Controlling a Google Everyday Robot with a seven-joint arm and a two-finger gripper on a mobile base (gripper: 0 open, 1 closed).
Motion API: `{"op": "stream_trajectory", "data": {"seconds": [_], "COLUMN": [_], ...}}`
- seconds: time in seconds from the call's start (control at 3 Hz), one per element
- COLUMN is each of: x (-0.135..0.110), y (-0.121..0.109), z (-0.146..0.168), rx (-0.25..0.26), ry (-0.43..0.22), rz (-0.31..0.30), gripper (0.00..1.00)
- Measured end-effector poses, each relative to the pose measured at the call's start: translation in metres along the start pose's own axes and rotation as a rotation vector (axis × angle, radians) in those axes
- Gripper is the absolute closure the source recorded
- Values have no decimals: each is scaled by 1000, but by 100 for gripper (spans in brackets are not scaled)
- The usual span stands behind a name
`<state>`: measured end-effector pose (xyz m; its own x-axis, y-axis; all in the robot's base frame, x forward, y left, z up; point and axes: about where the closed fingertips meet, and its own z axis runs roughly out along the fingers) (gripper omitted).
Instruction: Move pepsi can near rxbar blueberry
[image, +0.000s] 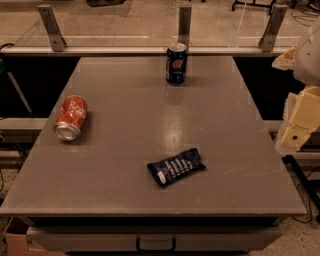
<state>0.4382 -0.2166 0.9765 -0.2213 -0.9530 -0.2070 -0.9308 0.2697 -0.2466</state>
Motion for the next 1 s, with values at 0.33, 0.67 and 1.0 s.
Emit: {"op": "stream_trajectory", "data": {"seconds": [0.33, 0.67, 1.0], "x": [0, -10, -31], "y": [0, -19, -70], "z": [0, 13, 40], "rx": [0, 31, 76], "ry": [0, -38, -126], "rz": [0, -50, -115], "gripper": [0, 0, 0]}}
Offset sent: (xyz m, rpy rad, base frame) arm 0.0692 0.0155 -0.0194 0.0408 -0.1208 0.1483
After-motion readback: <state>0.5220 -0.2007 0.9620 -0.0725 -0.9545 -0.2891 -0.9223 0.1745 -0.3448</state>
